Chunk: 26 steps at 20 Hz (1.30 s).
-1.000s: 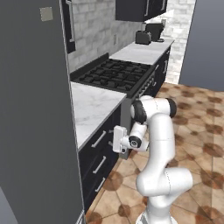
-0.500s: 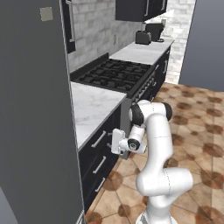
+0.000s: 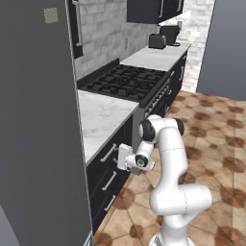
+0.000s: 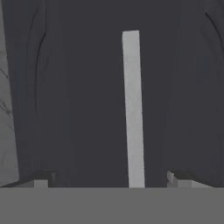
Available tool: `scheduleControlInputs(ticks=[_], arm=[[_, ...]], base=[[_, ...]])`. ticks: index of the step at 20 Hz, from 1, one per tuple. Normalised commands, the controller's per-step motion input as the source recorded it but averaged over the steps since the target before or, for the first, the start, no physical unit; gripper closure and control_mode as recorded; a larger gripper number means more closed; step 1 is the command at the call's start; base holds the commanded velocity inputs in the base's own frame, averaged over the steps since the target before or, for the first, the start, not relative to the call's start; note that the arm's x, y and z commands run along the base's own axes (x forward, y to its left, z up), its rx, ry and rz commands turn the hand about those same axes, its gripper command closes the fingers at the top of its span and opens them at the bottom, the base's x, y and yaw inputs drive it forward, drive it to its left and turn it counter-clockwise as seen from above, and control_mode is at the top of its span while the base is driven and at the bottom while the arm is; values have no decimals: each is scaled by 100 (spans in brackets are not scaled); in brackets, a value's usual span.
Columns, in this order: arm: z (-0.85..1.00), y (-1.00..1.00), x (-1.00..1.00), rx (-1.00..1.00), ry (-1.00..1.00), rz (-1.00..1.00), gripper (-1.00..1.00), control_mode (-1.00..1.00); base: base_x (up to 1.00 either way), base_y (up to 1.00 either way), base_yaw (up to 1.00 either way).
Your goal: Take the pizza cutter from the drawer on the right and place it on the dining counter for cutting.
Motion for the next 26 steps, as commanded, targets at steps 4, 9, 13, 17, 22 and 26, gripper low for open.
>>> scheduleControlInputs(ticks=[4, 9, 13, 17, 22, 26], arm=[[-19, 15, 23, 0, -6, 0, -100, -100], [-16, 14, 26, 0, -6, 0, -100, -100], [-12, 13, 26, 0, -5, 0, -100, -100], [-13, 13, 24, 0, -2, 0, -100, -100], [-11, 14, 18, 0, -1, 0, -100, -100], [-4, 16, 17, 0, 0, 0, -100, -100]], base=[[0, 0, 0], [0, 0, 0], [0, 0, 0], [0, 0, 0], [0, 0, 0], [0, 0, 0]])
